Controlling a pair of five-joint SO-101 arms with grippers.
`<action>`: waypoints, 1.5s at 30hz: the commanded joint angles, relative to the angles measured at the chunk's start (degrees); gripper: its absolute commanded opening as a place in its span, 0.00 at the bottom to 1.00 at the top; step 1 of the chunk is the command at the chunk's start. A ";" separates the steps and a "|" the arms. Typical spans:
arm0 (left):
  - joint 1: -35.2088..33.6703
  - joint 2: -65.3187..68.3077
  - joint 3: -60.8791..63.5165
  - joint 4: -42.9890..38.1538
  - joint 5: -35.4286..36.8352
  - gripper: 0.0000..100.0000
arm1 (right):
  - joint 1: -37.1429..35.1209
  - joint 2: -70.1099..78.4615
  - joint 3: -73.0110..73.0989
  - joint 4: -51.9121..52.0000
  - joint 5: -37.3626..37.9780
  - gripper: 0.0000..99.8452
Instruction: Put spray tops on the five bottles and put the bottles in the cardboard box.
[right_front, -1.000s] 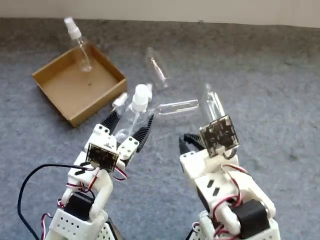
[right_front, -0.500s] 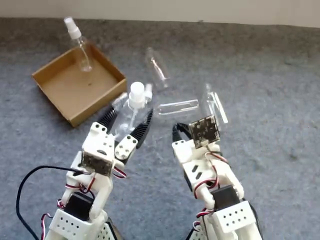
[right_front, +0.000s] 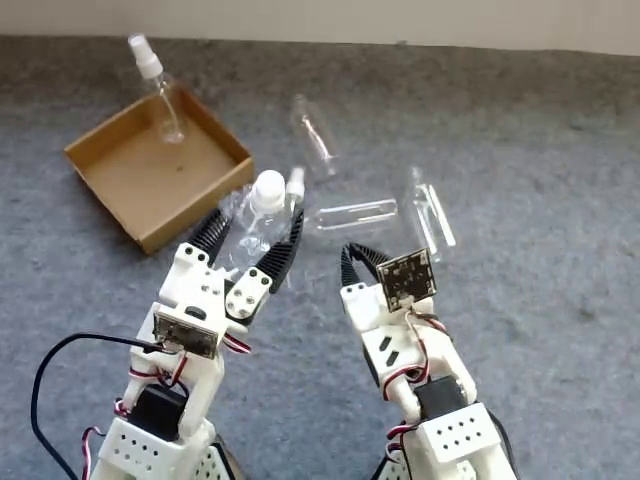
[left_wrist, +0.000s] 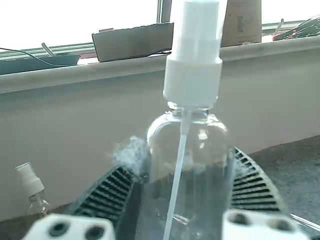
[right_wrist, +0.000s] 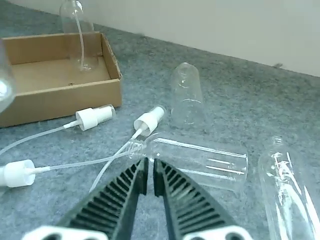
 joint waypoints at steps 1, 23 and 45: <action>-0.84 -0.92 1.19 -1.41 0.26 0.10 | 0.57 -0.48 3.03 -5.05 0.18 0.02; -4.35 -0.84 -4.44 7.82 0.53 0.10 | -0.84 -9.01 -9.71 12.26 -6.15 0.02; -4.26 7.25 -21.41 14.42 0.70 0.10 | -9.98 -23.08 -3.21 16.48 -6.15 0.02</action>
